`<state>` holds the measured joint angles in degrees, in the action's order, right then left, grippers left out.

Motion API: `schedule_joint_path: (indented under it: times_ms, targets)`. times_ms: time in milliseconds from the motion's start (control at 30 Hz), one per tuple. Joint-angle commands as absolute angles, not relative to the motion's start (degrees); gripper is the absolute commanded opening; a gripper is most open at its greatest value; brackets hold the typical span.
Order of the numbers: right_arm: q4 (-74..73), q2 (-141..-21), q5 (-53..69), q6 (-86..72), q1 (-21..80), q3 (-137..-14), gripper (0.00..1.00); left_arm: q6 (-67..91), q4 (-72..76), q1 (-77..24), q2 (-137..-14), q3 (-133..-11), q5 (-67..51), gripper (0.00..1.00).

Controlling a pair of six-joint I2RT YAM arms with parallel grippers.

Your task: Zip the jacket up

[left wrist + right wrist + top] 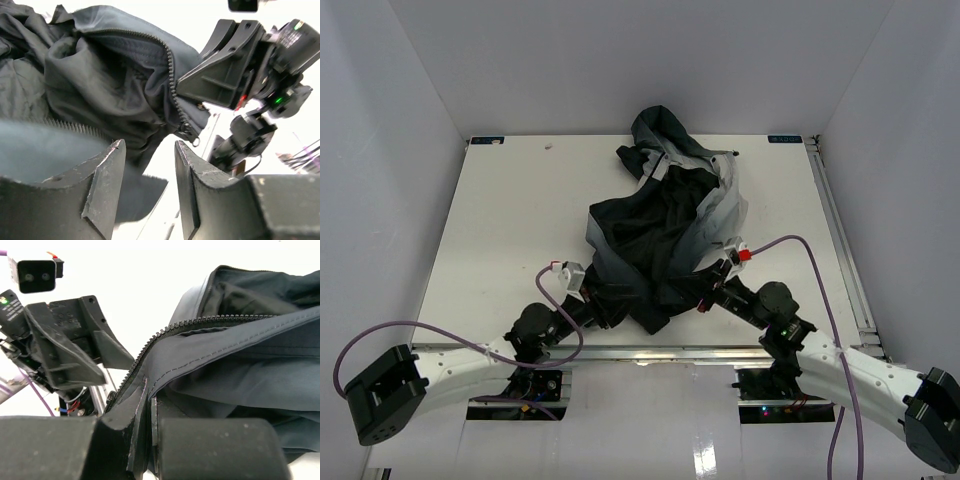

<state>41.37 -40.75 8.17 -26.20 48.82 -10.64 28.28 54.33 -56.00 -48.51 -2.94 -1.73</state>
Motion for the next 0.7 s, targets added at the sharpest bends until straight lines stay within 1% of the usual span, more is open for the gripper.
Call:
schedule_joint_path:
  times_ms: [0,133,300,333,433,533,667]
  targets:
    - [40.73,-37.95,3.67,-24.36,48.6,-10.55,0.08,37.5,46.26,-56.07,-45.07,3.87,-2.17,0.56]
    - [38.06,-35.85,2.09,-23.75,48.6,-11.23,0.08,43.88,34.11,-56.07,-47.27,0.41,2.05,0.59]
    - [35.7,-34.02,-1.99,-22.95,48.6,-11.51,0.08,51.02,29.07,-56.25,-52.85,-2.85,0.39,0.59]
    - [35.39,-33.96,-2.08,-22.82,48.54,-11.45,0.08,51.29,27.95,-56.43,-53.43,-3.54,0.18,0.6]
    - [34.68,-34.01,-2.02,-22.46,48.58,-11.51,0.08,51.53,20.17,-57.21,-53.68,-7.57,0.28,0.61]
    - [34.63,-33.62,-2.32,-22.2,48.6,-10.97,0.08,52.71,16.66,-57.66,-52.1,-8.82,1.3,0.66]
    - [34.1,-32.72,-2.86,-21.61,48.58,-10.55,0.08,51.56,8.06,-57.88,-50.8,-11.68,3.65,0.71]
